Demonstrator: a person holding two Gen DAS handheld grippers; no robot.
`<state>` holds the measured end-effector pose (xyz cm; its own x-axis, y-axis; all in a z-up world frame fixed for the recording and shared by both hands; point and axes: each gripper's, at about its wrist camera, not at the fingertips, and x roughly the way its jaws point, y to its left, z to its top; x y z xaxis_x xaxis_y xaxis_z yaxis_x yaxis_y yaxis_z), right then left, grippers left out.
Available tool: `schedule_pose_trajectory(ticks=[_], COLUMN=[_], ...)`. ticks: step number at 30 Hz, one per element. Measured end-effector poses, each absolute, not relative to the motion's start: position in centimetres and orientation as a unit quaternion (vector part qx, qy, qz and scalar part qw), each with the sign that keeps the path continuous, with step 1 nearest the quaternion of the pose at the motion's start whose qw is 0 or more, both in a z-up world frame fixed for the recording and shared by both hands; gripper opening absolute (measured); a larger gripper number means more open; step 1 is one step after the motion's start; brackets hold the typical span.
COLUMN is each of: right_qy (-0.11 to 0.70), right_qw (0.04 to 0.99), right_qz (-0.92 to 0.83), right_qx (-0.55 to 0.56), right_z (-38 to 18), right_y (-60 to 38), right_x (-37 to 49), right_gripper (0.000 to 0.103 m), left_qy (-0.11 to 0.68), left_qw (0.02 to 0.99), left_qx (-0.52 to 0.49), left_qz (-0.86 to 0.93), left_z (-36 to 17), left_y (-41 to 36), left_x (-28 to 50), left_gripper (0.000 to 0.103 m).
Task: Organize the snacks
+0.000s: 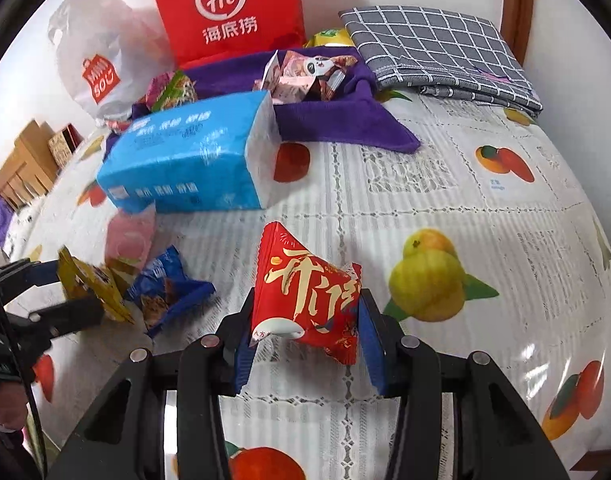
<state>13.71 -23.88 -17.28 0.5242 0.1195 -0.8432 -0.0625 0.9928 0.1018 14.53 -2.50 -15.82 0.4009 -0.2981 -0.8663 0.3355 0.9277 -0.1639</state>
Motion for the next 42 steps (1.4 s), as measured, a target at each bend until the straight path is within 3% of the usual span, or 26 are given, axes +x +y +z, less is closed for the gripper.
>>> schedule_pose_trajectory(ticks=[5,9,14,19,23,42], right_qy=[0.486,0.485,0.479,0.488,0.479,0.416], right_qw=[0.872,0.871,0.873,0.869,0.876,0.906], right_qz=[0.062,0.079,0.085,0.084,0.062,0.08], right_qx=[0.002,-0.008,0.031,0.022,-0.001,0.0], right_z=[-17.9,-17.7,-17.2,-18.1,-18.3,-9.8], right_y=[-23.2,-23.1,-24.2,-23.2,-22.4,-20.9], right_x=[13.3,12.9,12.4,13.0,13.1,14.5], right_gripper=[0.05,0.067,0.071,0.071,0.05,0.05], left_qy=[0.505,0.496,0.495,0.491,0.483,0.429], left_qw=[0.843,0.847,0.849,0.853,0.859,0.89], left_qx=[0.019,0.02,0.015,0.0,0.001,-0.031], left_qz=[-0.182,-0.191,-0.187,-0.178,-0.171,-0.154], left_z=[-16.4,-15.7,-15.2,-14.7,-14.1,-7.8], left_y=[-2.8,-2.5,-1.7,-0.6,0.1,2.6], left_x=[14.3,14.0,13.7,13.5,13.2,15.5], left_gripper=[0.076,0.068,0.066,0.065,0.064,0.064])
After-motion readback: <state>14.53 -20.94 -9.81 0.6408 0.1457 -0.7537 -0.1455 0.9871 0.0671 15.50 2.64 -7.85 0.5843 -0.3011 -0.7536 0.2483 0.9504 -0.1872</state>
